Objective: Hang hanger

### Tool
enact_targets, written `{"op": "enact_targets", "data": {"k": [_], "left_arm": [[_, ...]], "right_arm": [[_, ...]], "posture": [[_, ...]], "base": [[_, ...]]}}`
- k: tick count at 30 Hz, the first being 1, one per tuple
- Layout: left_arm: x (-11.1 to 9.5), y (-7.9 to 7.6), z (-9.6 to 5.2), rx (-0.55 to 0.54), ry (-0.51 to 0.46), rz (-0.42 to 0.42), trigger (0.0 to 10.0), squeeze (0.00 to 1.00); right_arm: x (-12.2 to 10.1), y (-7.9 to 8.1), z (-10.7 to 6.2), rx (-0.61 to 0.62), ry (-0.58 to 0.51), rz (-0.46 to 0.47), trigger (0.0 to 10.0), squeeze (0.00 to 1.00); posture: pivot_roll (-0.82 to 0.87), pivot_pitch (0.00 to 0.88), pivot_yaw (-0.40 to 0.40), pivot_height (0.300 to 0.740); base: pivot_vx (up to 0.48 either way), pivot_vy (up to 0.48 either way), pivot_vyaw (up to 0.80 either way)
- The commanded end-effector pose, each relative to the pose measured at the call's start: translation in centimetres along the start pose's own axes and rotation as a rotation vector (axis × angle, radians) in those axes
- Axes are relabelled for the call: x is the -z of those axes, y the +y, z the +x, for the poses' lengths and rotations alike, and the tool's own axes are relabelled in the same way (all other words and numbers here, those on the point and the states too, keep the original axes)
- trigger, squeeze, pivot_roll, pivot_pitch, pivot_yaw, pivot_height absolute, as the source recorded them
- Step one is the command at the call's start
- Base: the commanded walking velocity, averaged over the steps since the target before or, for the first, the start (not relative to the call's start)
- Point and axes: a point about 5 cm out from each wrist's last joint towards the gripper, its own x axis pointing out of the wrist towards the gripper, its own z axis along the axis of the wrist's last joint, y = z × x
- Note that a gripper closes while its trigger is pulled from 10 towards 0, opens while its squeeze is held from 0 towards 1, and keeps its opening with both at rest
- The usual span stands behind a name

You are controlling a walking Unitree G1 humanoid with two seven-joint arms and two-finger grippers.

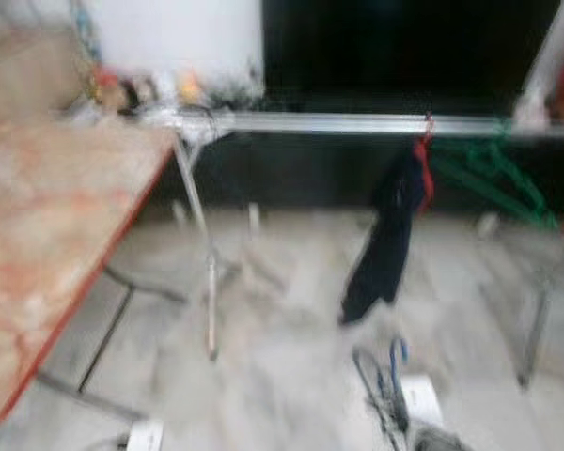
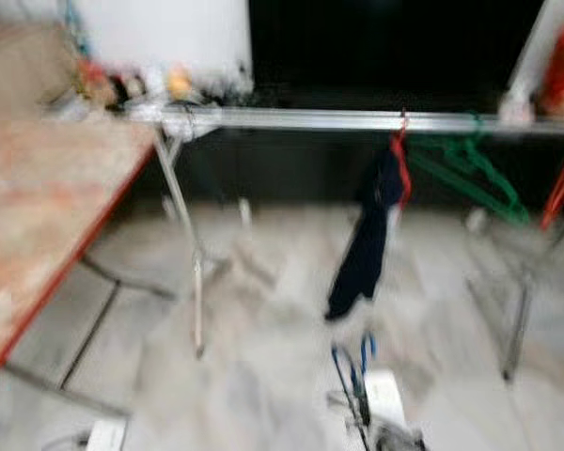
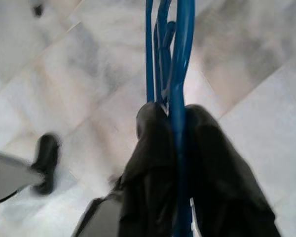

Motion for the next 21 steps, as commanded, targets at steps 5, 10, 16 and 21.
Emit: {"op": "enact_targets", "data": {"k": [5,10,16,21], "left_arm": [[-1.2,-0.9,0.2,0.018,-0.030,0.001,10.0,0.00],[-1.6,-1.1,0.3,0.021,-0.043,0.002,10.0,0.00],[-3.7,-0.9,0.4,0.023,-0.115,0.013,10.0,0.00],[-7.8,-1.0,0.4,0.036,-0.238,0.041,10.0,0.00]], "right_arm": [[0.0,-0.4,0.0,0.017,0.008,0.009,10.0,0.00],[0.0,-0.5,0.0,0.016,0.010,0.005,10.0,0.00],[0.1,-0.7,-0.1,0.016,0.007,-0.009,10.0,0.00],[-0.4,-1.3,-0.1,0.016,-0.018,-0.018,10.0,0.00]], "posture": [[-0.05,0.023,-0.034,0.740],[-0.05,0.024,-0.035,0.740],[-0.05,0.024,-0.035,0.740],[-0.05,0.024,-0.033,0.740]], "base": [[0.000,0.000,-0.72],[0.000,0.000,-0.74],[0.000,0.000,-0.74],[0.000,0.000,-0.72]]}}
